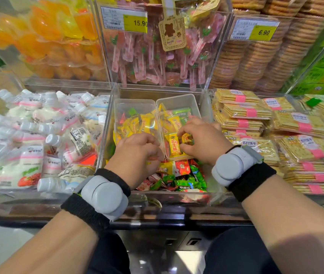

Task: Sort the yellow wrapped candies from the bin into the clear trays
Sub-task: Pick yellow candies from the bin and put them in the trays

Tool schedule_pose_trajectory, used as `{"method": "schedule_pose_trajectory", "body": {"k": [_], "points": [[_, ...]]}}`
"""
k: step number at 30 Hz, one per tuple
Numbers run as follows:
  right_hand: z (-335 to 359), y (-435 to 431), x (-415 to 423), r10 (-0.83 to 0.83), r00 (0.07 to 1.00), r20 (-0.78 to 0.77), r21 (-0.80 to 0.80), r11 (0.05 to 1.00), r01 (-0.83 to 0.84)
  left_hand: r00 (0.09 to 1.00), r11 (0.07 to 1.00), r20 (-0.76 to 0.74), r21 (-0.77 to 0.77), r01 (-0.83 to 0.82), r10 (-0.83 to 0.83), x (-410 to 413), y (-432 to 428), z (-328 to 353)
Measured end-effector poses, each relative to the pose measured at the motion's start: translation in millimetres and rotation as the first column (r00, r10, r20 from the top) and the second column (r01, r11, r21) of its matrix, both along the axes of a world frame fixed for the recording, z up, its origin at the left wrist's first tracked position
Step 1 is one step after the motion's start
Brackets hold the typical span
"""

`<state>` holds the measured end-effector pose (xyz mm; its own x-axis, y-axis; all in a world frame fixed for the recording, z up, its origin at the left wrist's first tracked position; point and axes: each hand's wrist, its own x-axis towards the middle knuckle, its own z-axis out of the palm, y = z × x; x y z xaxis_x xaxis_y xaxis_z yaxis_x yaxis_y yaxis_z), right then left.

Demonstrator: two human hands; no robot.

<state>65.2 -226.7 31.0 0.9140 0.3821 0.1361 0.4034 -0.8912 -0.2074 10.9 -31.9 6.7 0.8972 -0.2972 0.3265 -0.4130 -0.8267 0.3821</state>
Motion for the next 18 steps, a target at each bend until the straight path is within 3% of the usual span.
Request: {"method": "schedule_pose_trajectory", "body": {"k": [7,18], "points": [[-4.9,15.7,-29.0,0.162,0.986,0.03,0.135,0.977,-0.165,1.0,0.998,0.027,0.057,-0.005,0.004,-4.1,5.0,-2.7],[-34.7,15.3,-41.4,0.197,0.979,0.057,-0.113,0.975,-0.19,1.0,0.958,-0.018,0.288,0.008,-0.003,-4.7,-4.4,-17.3]]}}
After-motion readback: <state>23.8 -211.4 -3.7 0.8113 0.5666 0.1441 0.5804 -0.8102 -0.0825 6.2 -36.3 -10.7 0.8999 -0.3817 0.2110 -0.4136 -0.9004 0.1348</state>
